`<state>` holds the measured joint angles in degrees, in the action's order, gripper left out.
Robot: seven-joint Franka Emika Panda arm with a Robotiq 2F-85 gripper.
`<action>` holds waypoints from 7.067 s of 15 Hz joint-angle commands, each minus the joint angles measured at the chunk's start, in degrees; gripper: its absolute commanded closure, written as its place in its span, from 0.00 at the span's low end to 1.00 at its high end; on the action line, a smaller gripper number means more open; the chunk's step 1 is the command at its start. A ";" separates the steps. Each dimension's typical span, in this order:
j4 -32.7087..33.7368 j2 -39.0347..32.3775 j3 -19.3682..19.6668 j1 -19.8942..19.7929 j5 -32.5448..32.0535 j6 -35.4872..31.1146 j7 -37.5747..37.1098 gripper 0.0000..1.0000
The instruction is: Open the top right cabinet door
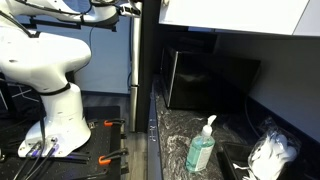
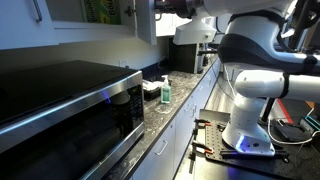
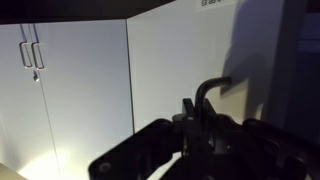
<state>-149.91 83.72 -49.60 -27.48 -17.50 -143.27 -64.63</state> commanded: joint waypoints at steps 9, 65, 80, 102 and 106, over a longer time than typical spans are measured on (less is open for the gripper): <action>-2.22 0.83 5.66 -2.18 -7.67 0.16 -2.40 0.12; -0.07 -16.19 25.57 29.30 21.81 10.92 14.54 0.00; -1.49 -6.25 26.37 35.64 26.46 30.27 13.92 0.00; -7.82 -0.10 41.53 20.34 28.37 34.83 13.04 0.00; -6.98 -2.00 43.03 16.95 27.58 35.30 13.80 0.00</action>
<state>-157.88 83.71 -7.85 -8.05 9.76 -108.46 -52.04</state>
